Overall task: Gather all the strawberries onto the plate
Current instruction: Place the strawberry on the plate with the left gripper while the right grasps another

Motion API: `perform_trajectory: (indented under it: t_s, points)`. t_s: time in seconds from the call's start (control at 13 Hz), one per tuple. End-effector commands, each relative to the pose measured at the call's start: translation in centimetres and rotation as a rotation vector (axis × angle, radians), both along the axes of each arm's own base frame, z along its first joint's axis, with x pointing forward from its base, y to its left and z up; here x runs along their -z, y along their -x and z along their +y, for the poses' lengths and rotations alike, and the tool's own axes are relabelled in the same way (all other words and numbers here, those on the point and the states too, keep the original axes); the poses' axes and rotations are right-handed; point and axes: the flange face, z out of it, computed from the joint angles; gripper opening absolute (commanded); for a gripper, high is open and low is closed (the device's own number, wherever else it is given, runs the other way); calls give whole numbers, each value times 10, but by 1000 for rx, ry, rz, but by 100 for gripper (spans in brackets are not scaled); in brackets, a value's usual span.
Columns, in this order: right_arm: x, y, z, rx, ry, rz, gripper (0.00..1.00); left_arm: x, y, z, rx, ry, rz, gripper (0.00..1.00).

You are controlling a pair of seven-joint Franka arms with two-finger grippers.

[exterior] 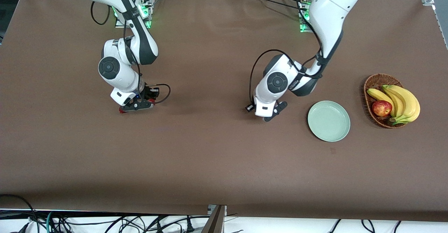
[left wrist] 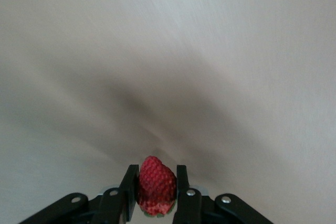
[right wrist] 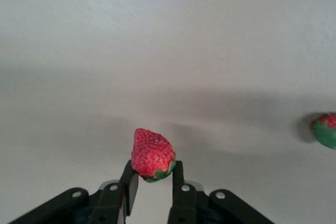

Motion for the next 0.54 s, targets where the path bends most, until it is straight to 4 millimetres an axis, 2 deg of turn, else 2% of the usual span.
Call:
perform_trajectory:
  t_s: [0.0, 0.08, 0.31, 0.46]
  points:
    - [-13, -24, 47, 54, -21, 29, 15, -58, -20, 65, 115, -31, 64, 9]
    - [-12, -26, 71, 94, -26, 27, 15, -67, -24, 88, 169, -29, 91, 9]
    - [-14, -25, 176, 267, -70, 30, 15, -77, -34, 148, 382, 23, 145, 9]
    - [-1, -4, 242, 354, -64, 36, 15, -74, -40, 182, 517, 75, 152, 9]
